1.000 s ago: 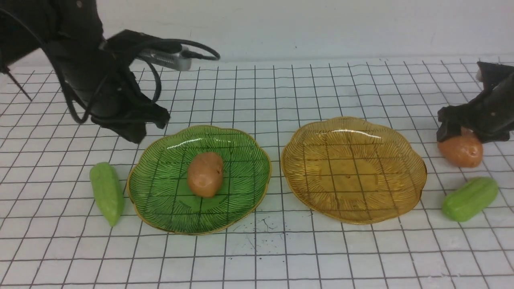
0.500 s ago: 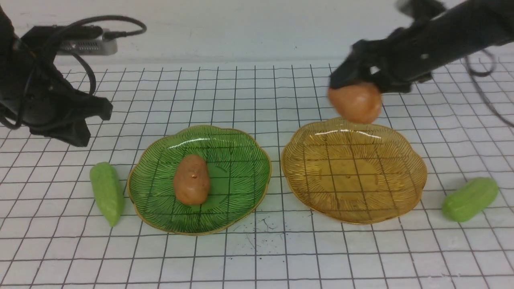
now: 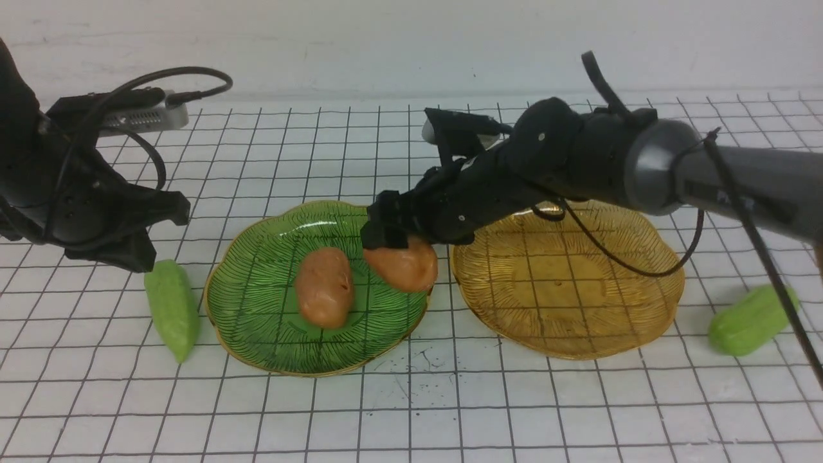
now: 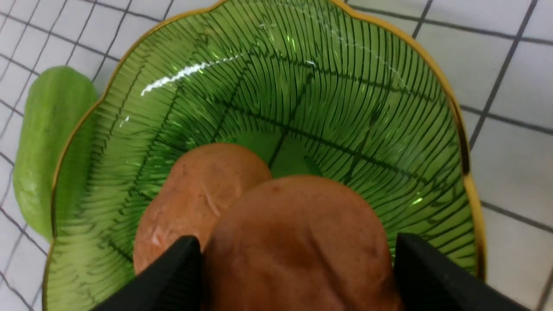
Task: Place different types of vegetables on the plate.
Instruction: 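Pick up the potato from the right side of the table and place it in a plate with the right gripper, then put the green cucumber next to the left plate into that plate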
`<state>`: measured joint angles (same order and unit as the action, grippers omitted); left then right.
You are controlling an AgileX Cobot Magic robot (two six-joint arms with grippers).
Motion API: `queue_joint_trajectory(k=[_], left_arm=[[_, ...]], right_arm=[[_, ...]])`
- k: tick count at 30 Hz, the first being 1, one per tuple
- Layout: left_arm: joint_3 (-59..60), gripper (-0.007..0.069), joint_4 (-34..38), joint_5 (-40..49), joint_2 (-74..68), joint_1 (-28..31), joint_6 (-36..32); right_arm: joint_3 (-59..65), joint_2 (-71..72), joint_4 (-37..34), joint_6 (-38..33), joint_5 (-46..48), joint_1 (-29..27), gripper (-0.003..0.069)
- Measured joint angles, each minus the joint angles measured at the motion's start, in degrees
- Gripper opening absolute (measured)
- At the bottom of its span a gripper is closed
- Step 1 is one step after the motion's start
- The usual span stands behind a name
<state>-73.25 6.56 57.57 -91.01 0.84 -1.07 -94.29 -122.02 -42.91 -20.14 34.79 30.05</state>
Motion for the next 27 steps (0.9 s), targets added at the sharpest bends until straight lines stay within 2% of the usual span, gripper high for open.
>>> queue_joint_trajectory(k=[5,9,11,12,15,16,17,22,27], left_arm=[[0.0,0.0076,0.0,0.0,-0.4,0.0,0.1],[0.0,0.0188,0.0,0.0,-0.4,0.0,0.5],[0.0,0.0264,0.0,0.0,-0.4,0.0,1.1],[0.0,0.0336,0.0,0.0,-0.4,0.0,1.9],[0.0,0.0456,-0.5,0.0,-0.4,0.0,2.9],[0.0,0.0471,-0.6,0.0,-0.4,0.0,3.2],[0.0,0.0529,-1.3,-0.2,-0.5,0.0,4.3],[0.0,0.0615,-3.2,-1.6,-1.4,0.0,6.8],[0.0,0.0622,-7.9,-2.7,-5.1,0.2,9.7]], right_arm=[[0.0,0.0,-1.3,0.0,-0.9,0.0,0.0586],[0.0,0.0,-1.8,0.6,-0.9,0.0,0.0610],[0.0,0.0,-2.2,1.0,-0.6,0.0,0.0612],[0.0,0.0,-2.2,1.4,-0.3,0.0,0.0613],[0.0,0.4,-1.8,1.5,0.7,-0.2,0.0613],[0.0,0.5,-1.8,1.5,0.9,-0.2,0.0613],[-0.2,1.8,-0.7,1.5,3.7,-1.0,0.0611],[-3.3,7.9,1.1,3.2,10.9,-4.2,0.0592],[-6.2,15.5,7.2,6.9,18.0,-7.0,0.0573]])
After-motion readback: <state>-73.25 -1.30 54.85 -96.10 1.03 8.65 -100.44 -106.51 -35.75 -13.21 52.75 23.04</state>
